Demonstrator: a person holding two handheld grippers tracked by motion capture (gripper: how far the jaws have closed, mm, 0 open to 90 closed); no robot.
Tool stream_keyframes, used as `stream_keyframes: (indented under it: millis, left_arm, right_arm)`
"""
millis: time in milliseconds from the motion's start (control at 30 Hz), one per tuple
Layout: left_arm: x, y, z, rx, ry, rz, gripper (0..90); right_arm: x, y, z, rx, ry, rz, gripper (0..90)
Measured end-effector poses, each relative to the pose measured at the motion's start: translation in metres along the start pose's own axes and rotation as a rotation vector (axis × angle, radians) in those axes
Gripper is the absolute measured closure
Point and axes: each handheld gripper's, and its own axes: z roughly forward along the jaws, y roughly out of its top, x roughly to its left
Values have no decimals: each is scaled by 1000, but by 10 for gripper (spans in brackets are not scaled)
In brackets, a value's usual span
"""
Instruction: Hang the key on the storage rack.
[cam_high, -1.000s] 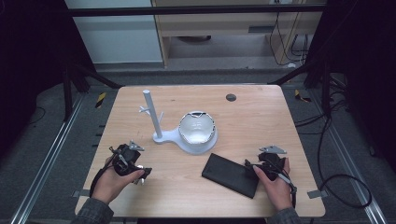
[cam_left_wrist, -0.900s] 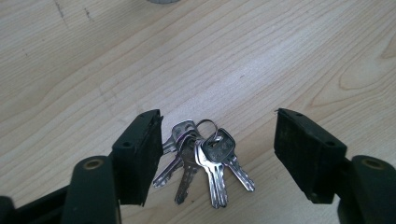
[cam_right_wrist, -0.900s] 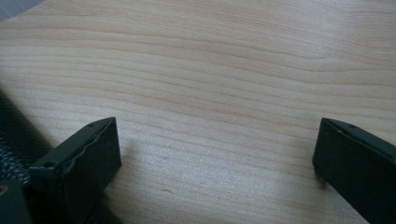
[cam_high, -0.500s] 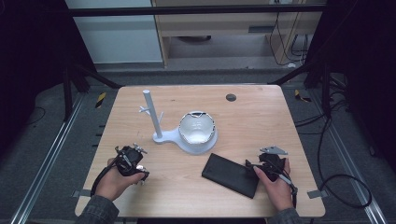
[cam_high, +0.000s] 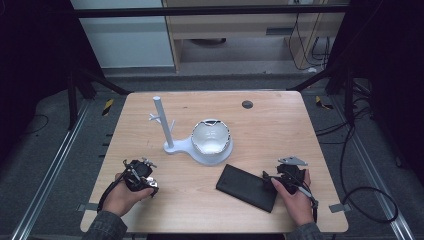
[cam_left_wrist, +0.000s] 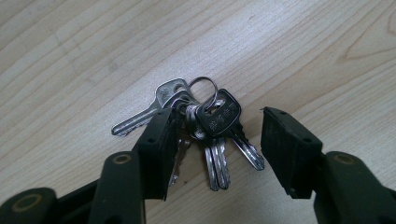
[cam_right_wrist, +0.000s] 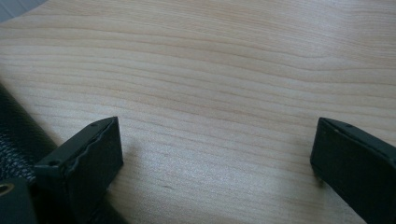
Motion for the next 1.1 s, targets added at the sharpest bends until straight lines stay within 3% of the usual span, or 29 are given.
stream_keyframes:
  millis: [533,767,1100]
  left_arm:
    - [5,-2,4,2,3,8,522]
    - [6,-3,3,-5,11,12,621]
    - [3,-4,2,9,6,17,632]
  right_arm:
    - [0,0,0,1,0,-2,26]
    - [0,0,0,2,0,-2,26]
    - [0,0,0,2,2,-4,27]
